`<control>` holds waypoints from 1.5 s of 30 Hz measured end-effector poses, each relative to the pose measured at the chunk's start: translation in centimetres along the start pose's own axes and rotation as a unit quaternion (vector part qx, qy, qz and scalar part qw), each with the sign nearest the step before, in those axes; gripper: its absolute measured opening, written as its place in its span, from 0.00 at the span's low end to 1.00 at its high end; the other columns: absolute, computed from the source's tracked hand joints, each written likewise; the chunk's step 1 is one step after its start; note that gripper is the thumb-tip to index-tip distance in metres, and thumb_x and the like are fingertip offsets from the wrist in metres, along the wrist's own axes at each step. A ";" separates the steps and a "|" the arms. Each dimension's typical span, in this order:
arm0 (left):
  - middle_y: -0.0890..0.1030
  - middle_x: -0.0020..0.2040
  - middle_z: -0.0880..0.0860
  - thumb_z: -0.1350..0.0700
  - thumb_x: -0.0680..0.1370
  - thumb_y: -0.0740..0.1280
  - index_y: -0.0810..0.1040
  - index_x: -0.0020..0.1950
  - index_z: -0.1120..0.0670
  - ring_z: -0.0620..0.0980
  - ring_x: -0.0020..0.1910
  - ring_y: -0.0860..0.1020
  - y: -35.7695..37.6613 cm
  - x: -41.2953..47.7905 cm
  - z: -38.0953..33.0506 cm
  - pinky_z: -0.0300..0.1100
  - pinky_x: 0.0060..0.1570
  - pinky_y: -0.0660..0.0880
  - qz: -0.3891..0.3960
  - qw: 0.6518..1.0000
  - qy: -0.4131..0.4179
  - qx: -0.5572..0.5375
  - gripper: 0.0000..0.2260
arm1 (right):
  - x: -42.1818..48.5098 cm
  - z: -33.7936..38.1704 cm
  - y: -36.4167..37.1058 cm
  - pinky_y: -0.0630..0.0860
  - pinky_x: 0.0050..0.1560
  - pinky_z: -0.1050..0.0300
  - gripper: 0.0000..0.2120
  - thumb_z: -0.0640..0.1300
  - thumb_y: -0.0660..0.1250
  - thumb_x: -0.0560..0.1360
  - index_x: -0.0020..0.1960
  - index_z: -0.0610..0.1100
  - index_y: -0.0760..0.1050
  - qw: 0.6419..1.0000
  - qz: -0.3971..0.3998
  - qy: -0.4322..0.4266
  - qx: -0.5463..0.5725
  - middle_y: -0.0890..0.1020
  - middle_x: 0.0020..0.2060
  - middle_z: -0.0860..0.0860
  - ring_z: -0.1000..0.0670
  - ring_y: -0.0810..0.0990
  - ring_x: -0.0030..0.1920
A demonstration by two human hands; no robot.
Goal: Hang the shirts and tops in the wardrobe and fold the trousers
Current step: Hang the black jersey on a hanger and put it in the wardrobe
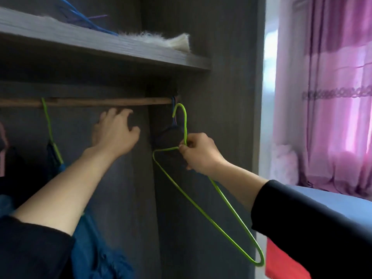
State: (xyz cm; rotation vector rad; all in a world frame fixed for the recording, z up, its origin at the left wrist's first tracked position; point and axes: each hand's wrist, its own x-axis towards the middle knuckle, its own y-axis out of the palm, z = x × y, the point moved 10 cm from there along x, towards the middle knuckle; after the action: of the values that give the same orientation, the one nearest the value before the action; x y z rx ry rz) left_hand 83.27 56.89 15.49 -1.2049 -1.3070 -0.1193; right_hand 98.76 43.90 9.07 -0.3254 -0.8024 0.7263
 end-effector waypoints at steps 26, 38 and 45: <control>0.78 0.56 0.57 0.58 0.73 0.63 0.79 0.57 0.55 0.57 0.59 0.73 16.6 -39.0 -64.0 0.47 0.58 0.69 0.253 0.868 0.213 -0.371 0.13 | -46.5 -34.8 -46.4 0.68 0.22 0.65 0.04 0.34 0.67 0.75 0.44 0.40 0.79 0.930 -0.090 0.350 -0.063 0.78 0.27 0.48 0.55 0.73 0.22; 0.75 0.61 0.54 0.50 0.78 0.60 0.74 0.62 0.53 0.55 0.62 0.71 30.2 -52.0 -91.6 0.49 0.57 0.68 0.396 0.793 0.344 -0.311 0.15 | -60.2 -55.3 -63.9 0.73 0.28 0.61 0.05 0.35 0.66 0.74 0.43 0.42 0.79 0.827 -0.180 0.528 -0.076 0.80 0.32 0.46 0.54 0.76 0.26; 0.72 0.65 0.54 0.45 0.79 0.57 0.70 0.67 0.52 0.54 0.65 0.68 34.5 -59.7 -105.6 0.51 0.60 0.67 0.456 0.740 0.410 -0.277 0.20 | -67.0 -63.1 -73.2 0.69 0.25 0.64 0.06 0.36 0.64 0.74 0.46 0.41 0.80 0.780 -0.209 0.579 -0.108 0.77 0.29 0.50 0.56 0.73 0.26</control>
State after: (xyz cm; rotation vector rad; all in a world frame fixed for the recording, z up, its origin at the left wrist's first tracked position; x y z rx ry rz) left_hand 155.62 -35.89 -29.82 -1.8769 0.2105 -0.2929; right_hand 148.17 -55.22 -30.53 -0.6776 0.2521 -0.0794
